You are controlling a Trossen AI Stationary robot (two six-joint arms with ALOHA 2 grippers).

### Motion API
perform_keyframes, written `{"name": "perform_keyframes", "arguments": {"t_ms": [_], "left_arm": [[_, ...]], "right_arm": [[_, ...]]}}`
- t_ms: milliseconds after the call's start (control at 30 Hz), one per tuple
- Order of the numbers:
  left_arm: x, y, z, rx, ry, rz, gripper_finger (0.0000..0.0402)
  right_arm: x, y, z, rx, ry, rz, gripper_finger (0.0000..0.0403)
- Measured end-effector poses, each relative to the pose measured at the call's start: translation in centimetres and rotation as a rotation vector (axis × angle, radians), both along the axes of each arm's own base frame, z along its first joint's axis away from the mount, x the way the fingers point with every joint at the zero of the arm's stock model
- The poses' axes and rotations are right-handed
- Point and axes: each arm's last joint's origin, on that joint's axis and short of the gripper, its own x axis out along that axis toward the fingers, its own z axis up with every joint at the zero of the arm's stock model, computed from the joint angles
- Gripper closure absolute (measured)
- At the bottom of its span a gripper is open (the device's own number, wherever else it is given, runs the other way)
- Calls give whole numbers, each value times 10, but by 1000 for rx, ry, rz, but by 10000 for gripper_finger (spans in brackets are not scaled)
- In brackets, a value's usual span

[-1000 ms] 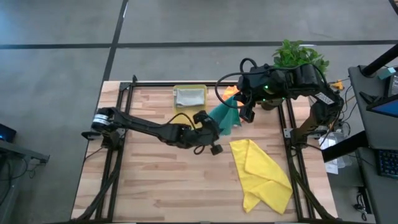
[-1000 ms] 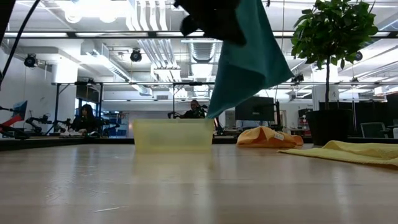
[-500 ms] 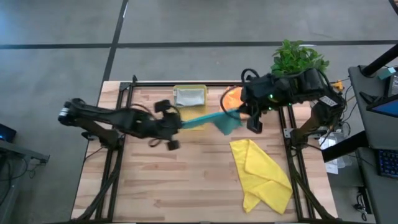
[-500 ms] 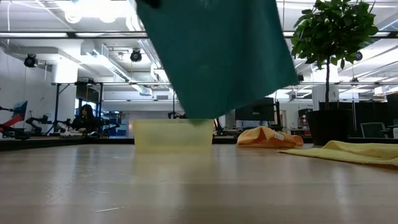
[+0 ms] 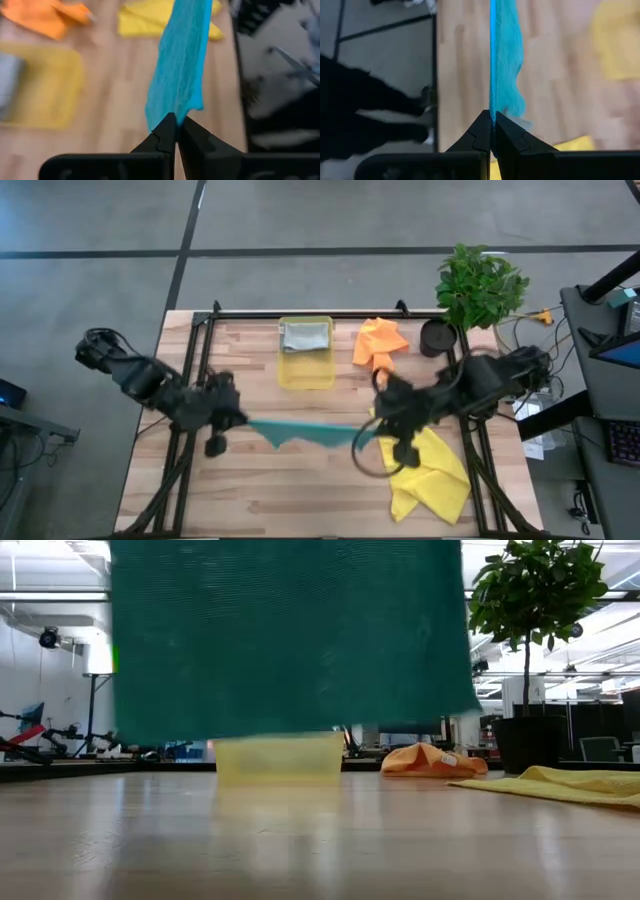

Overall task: Fold microfiber towels
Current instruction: Fold the light blue microfiber cloth

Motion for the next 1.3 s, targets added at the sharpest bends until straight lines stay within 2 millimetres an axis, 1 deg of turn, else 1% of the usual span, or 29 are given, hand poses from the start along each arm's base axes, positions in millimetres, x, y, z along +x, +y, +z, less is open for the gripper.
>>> {"name": "perform_keyframes", "arguments": {"t_ms": [133,233,300,367,433,500,633,700,767,867,933,1000,1133,1233,1300], "left_arm": [[-5,-24,-23,-152,124,-149,401],[-3,-40,-39,-259,91,-252,401],[-2,-45,-50,-309,25,-283,401],[-2,-46,-58,-360,-34,-288,401],[-3,-44,-66,-391,-68,-284,401],[-4,-41,-69,-392,-103,-258,401],[-1,-32,-79,-303,-142,-211,401],[5,-26,-87,-264,-153,-189,401],[15,-21,-94,-274,-167,-169,401],[27,-19,-103,-349,-195,-203,401],[31,-21,-108,-369,-202,-221,401],[33,-22,-112,-362,-209,-217,401],[40,-21,-118,-273,-260,-161,401],[49,-19,-120,-205,-320,-109,401],[59,-16,-121,-194,-364,-110,397]], "right_arm": [[5,20,-32,88,52,28,395],[11,32,-50,246,13,81,395],[17,38,-61,354,-33,122,395],[21,38,-74,412,-50,103,395],[22,36,-79,464,-52,74,395],[23,32,-79,490,-54,64,395],[26,26,-78,492,-63,50,395],[28,21,-77,498,-71,41,395],[32,18,-73,560,-86,64,395],[40,19,-62,713,-128,154,395],[47,23,-58,770,-177,201,395],[52,26,-57,793,-210,229,395],[68,18,-61,798,-204,231,395],[81,13,-65,803,-187,227,395],[85,13,-64,804,-175,230,395]]}}
